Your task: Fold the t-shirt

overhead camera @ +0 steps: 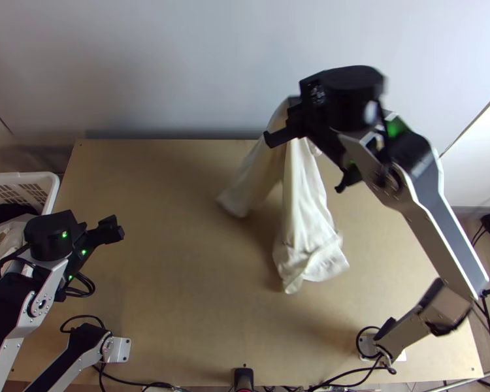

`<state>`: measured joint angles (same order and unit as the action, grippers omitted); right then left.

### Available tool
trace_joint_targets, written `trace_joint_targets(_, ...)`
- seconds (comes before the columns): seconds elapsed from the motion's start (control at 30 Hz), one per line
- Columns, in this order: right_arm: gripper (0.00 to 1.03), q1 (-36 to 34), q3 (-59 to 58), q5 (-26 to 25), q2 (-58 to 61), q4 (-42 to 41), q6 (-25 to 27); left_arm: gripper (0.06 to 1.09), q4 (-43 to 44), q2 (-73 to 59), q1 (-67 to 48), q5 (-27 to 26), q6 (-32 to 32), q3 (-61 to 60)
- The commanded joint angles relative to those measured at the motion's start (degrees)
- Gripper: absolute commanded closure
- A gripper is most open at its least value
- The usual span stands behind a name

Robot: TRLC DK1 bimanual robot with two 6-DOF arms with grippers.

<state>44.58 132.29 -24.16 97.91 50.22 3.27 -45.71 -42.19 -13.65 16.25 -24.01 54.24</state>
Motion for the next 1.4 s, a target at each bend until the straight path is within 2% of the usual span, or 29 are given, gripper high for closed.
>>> trace_joint_targets(0.0, 1.00, 8.3, 0.8, -11.9, -4.5, -12.2, 17.5, 0.15, 0.6, -0.4, -2.5, -0.1, 0.0, 1.2)
trace_joint_targets(0.13, 1.00, 14.3, 0.7, -16.1, -4.8, -24.7, 30.2, 0.15, 0.6, -0.1, -3.5, -0.1, -0.4, 1.5)
trace_joint_targets(0.23, 1.00, 17.1, 0.6, -17.3, -4.2, -34.6, 38.6, 0.15, 0.5, 0.2, -3.8, -0.1, -0.5, 1.8)
trace_joint_targets(0.37, 1.00, 19.2, 0.7, -17.3, -2.3, -42.4, 46.4, 0.15, 0.4, 0.4, -4.7, -0.1, -0.5, 1.9)
trace_joint_targets(0.47, 1.00, 20.2, 0.9, -17.2, -0.3, -42.8, 47.3, 0.15, 0.2, 0.5, -6.3, -0.1, -0.5, 1.8)
trace_joint_targets(0.7, 1.00, 21.0, -0.1, -17.5, 1.7, -43.0, 45.5, 0.15, 0.2, 0.4, -8.1, -0.2, -0.5, 1.2)
trace_joint_targets(0.77, 1.00, 20.9, -0.9, -17.7, 1.7, -42.9, 45.0, 0.15, -0.7, 0.4, -9.6, -1.3, -0.7, 1.0)
trace_joint_targets(0.93, 1.00, 20.9, -1.3, -18.1, 2.2, -42.9, 44.3, 0.15, -2.5, -1.0, -12.2, -8.5, -4.9, 2.2)
trace_joint_targets(1.0, 1.00, 20.9, -1.6, -18.4, 2.2, -42.9, 44.0, 0.15, -2.3, -2.6, -14.1, -9.0, -5.8, 3.6)
trace_joint_targets(1.37, 1.00, 20.8, -2.0, -19.2, 2.5, -42.8, 44.0, 0.15, 8.7, -15.3, -20.7, -9.0, -5.4, 5.8)
